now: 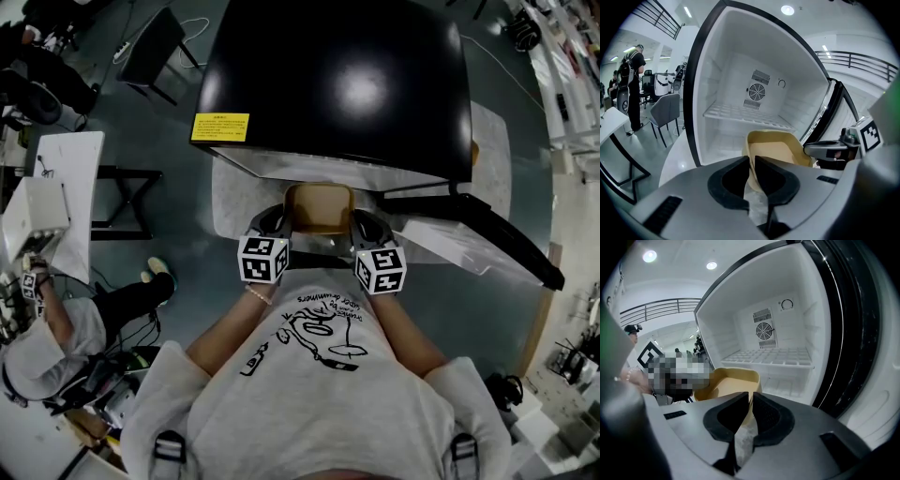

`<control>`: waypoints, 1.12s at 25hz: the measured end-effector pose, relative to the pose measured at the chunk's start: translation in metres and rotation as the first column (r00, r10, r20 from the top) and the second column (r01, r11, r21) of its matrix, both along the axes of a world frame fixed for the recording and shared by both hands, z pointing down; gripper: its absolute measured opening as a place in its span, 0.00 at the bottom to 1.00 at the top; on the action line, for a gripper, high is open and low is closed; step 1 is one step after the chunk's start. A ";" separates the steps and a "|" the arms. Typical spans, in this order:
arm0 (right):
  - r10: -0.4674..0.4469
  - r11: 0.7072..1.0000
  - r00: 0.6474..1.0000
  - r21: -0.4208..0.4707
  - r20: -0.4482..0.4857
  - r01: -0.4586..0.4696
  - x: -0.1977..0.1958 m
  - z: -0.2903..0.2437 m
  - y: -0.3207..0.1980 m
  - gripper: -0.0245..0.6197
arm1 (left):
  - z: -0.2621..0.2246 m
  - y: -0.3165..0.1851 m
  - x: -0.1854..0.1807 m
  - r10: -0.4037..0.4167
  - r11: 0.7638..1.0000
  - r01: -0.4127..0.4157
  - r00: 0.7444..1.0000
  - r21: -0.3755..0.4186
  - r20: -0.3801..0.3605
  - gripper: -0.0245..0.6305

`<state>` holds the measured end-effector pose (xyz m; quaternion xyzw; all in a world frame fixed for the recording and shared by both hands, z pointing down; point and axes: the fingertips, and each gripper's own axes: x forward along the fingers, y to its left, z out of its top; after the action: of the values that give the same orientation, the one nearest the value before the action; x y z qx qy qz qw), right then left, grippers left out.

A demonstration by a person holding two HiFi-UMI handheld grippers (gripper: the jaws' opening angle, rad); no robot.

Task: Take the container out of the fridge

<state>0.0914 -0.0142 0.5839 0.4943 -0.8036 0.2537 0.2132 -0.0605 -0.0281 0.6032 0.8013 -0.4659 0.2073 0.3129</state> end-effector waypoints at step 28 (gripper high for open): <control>-0.030 0.995 0.999 -0.101 -0.044 0.025 0.002 0.056 0.006 0.11 | 0.060 0.008 0.005 0.058 0.993 -0.052 0.997 -0.103 0.050 0.12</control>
<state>0.0938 -0.0077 0.6394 0.4774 -0.7916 0.2795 0.2596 -0.0558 -0.0200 0.6629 0.7912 -0.4406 0.2601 0.3350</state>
